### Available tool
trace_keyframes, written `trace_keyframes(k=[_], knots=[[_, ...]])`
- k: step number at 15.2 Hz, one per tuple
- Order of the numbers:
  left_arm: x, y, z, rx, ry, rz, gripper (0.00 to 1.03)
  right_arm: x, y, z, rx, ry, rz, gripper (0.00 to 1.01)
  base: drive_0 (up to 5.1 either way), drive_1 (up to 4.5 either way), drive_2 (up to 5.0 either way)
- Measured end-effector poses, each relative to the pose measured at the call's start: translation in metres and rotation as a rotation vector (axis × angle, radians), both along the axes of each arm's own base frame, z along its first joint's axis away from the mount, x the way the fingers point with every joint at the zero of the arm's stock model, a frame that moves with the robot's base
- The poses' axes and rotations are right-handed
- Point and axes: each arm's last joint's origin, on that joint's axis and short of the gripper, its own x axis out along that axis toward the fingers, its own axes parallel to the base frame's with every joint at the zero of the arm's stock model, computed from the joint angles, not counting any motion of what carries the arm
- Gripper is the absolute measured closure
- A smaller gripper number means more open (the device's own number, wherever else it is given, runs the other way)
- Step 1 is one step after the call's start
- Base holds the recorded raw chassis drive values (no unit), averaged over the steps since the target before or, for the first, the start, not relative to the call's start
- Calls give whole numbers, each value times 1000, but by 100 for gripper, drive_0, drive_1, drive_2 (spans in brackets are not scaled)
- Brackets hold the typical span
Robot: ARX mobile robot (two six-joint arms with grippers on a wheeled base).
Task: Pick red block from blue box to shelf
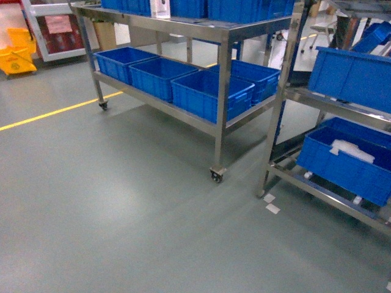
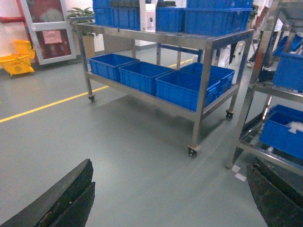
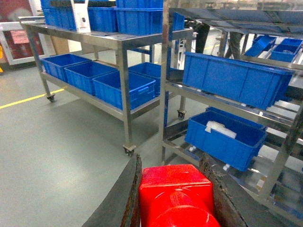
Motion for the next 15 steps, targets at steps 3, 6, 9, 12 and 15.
trace_keyframes(k=[3, 6, 9, 12, 15], knots=[[0, 0, 0, 0, 0, 0, 5, 0, 0, 0, 0, 0, 0, 73, -143, -143, -143], [0, 0, 0, 0, 0, 0, 5, 0, 0, 0, 0, 0, 0, 73, -146, -146, -146], [0, 0, 0, 0, 0, 0, 5, 0, 0, 0, 0, 0, 0, 73, -149, -149, -149], [0, 0, 0, 0, 0, 0, 5, 0, 0, 0, 0, 0, 0, 73, -143, -143, -143], [0, 0, 0, 0, 0, 0, 5, 0, 0, 0, 0, 0, 0, 73, -153, -153, -153]])
